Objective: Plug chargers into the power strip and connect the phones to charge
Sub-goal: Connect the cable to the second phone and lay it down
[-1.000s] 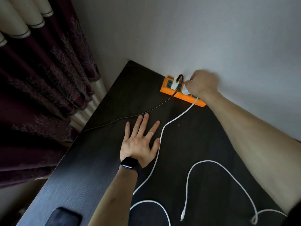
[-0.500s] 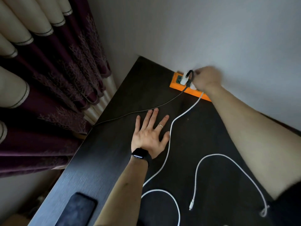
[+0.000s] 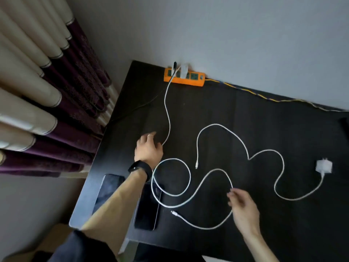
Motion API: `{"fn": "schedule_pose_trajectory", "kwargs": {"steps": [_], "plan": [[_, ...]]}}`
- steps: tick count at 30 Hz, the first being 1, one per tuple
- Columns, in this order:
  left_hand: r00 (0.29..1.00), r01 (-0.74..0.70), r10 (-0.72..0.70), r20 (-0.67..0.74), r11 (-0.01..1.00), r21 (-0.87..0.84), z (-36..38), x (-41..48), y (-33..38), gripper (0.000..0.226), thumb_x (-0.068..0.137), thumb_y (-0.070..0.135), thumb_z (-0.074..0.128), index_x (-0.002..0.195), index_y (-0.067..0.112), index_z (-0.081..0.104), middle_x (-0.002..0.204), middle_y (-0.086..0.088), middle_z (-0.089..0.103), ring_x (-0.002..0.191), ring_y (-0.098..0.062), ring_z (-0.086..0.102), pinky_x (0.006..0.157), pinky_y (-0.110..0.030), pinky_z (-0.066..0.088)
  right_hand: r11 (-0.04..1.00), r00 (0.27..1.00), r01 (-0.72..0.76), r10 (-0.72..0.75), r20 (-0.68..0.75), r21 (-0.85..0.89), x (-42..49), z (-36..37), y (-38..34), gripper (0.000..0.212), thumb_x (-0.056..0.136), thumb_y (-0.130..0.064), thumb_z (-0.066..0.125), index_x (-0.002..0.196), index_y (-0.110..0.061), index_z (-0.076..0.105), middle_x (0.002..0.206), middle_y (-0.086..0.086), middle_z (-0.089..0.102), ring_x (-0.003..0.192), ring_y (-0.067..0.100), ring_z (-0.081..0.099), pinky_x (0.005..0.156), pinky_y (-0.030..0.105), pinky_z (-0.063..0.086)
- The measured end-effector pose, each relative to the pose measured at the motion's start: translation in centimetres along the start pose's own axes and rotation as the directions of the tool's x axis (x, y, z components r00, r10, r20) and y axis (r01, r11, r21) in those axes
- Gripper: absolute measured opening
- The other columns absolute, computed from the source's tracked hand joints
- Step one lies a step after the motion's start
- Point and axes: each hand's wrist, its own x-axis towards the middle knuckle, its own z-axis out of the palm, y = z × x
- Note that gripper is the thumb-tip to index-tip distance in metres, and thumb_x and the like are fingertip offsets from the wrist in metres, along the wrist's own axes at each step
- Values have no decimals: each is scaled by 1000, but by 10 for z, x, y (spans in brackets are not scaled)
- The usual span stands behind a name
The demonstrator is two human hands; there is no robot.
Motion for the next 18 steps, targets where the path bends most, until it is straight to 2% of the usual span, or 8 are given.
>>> {"fn": "schedule_pose_trajectory", "kwargs": {"steps": [2,4,6,8,11,13,15,18], "plan": [[997,63,-66,-38,994,-88,5,-51,-11,54,90,16,58,142,14,46,143,-15,45,131,-38,39,109,-44,34,992,996,61,-53,73,-111,-26,3,29,15,94,-24,68,95,-39,66,95,-14,72,93,13,70,79,23,45],[983,145,-157,-92,981,-130,15,-109,-26,58,86,9,58,143,9,44,143,-21,43,132,-40,38,110,-44,31,956,974,207,-182,132,-208,-51,9,51,13,91,-19,71,101,-28,70,97,-11,72,93,14,69,82,25,49],[959,249,-265,-100,957,-146,25,-154,-43,66,82,3,56,145,5,39,146,-23,39,134,-42,35,112,-45,29,873,918,392,-351,184,-291,-67,24,60,18,89,-19,74,107,-18,70,101,-7,71,92,17,68,82,26,51],[938,333,-343,-54,933,-132,34,-182,-57,73,81,6,59,149,5,32,150,-23,34,137,-41,31,113,-45,27,765,851,524,-453,265,-375,-73,42,57,29,90,-28,72,116,-17,67,110,-2,68,100,22,64,84,30,51],[945,324,-326,33,945,41,41,-197,-70,91,83,32,72,153,10,20,152,-17,28,137,-39,28,111,-46,30,625,803,596,-447,395,-504,-74,74,52,45,96,-46,57,132,-21,56,126,1,58,115,28,55,94,40,48],[962,256,-270,45,945,204,41,-193,-75,102,80,47,74,154,12,14,148,-13,29,134,-36,30,104,-47,40,533,798,603,-394,456,-593,-74,92,53,42,97,-50,51,130,-23,52,128,1,52,118,27,50,93,41,47],[969,215,-241,48,926,310,40,-187,-77,104,77,51,76,152,12,17,142,-12,32,131,-36,32,98,-48,45,462,794,609,-359,491,-645,-78,103,59,32,101,-43,49,124,-22,51,126,3,50,117,28,49,91,42,46],[953,254,-293,75,910,329,36,-188,-80,97,72,47,79,145,10,28,137,-14,34,129,-38,35,101,-45,43,387,773,634,-360,523,-670,-89,105,78,19,105,-28,44,120,-19,50,123,5,53,116,28,50,91,43,45]]}}
